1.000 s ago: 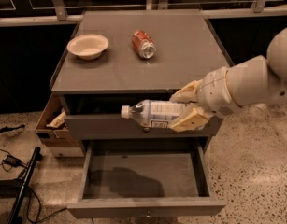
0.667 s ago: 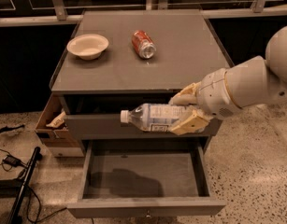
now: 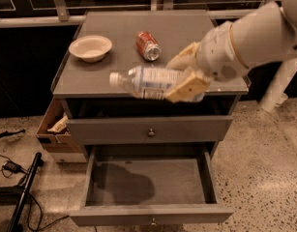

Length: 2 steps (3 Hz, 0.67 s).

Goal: Pick blue plastic bottle from middle drawer and place on counter

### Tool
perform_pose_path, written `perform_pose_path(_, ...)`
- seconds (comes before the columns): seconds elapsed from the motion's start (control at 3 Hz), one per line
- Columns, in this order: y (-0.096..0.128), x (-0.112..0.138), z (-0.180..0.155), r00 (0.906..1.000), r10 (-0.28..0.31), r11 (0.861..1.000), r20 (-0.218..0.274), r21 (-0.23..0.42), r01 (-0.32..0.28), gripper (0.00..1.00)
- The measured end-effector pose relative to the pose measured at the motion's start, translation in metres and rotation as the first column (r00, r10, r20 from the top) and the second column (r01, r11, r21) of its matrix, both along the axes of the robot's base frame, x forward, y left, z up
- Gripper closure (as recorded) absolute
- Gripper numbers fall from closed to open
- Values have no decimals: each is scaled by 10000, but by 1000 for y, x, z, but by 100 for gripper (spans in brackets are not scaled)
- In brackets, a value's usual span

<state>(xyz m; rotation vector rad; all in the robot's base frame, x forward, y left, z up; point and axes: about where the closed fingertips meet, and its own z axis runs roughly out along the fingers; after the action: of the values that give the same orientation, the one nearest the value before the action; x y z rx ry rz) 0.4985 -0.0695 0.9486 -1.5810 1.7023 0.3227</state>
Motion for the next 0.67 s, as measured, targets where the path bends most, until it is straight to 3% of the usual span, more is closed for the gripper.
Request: perform_pose_path(0.67, 25, 81, 31, 9942, 242, 9990, 1051, -402, -201, 100)
